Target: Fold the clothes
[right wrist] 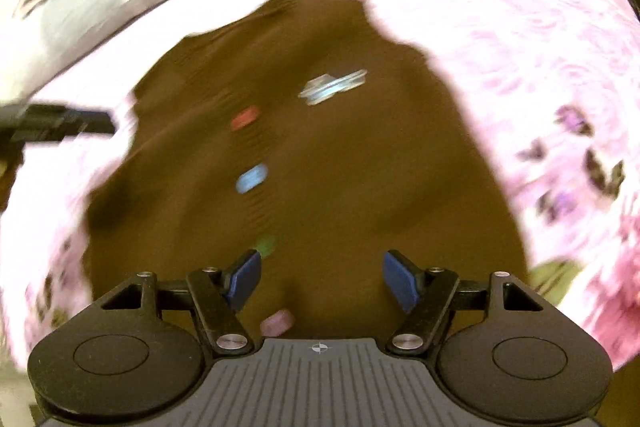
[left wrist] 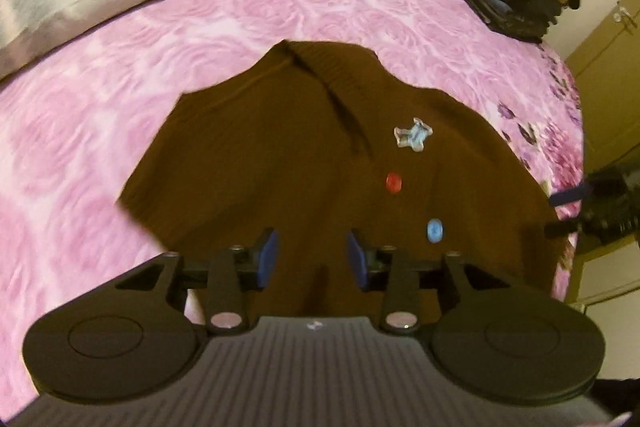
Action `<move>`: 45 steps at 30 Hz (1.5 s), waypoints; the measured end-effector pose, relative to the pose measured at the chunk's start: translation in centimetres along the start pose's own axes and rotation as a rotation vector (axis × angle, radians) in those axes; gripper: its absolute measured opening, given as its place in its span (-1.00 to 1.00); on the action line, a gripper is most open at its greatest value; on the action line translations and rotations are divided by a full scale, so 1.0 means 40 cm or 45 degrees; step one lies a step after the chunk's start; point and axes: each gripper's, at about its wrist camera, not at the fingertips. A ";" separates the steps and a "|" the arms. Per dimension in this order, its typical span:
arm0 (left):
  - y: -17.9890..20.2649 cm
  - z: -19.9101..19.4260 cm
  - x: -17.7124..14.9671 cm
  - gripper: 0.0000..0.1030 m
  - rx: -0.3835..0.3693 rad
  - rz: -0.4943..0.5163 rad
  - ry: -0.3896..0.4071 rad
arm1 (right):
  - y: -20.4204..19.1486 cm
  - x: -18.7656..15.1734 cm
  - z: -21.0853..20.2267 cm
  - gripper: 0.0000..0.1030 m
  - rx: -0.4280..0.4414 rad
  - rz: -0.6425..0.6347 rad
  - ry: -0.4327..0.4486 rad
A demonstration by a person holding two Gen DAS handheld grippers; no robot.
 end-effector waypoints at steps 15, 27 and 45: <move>-0.010 0.391 0.380 -0.02 0.083 -0.209 -0.022 | 0.333 0.094 0.111 0.38 0.076 0.061 -0.201; -0.076 0.408 0.402 -0.10 0.112 -0.116 -0.122 | 0.329 0.086 0.114 0.38 0.092 0.073 -0.195; -0.231 0.064 -0.061 -0.02 0.169 -0.564 -0.068 | -0.031 0.061 0.143 0.38 0.269 -0.339 -0.149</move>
Point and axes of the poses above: each gripper's, at about its wrist camera, not at the fingertips, and z roughly the way its jaws point, y to its right, x to its top, and after that the axes turned 8 degrees about z, right-handed
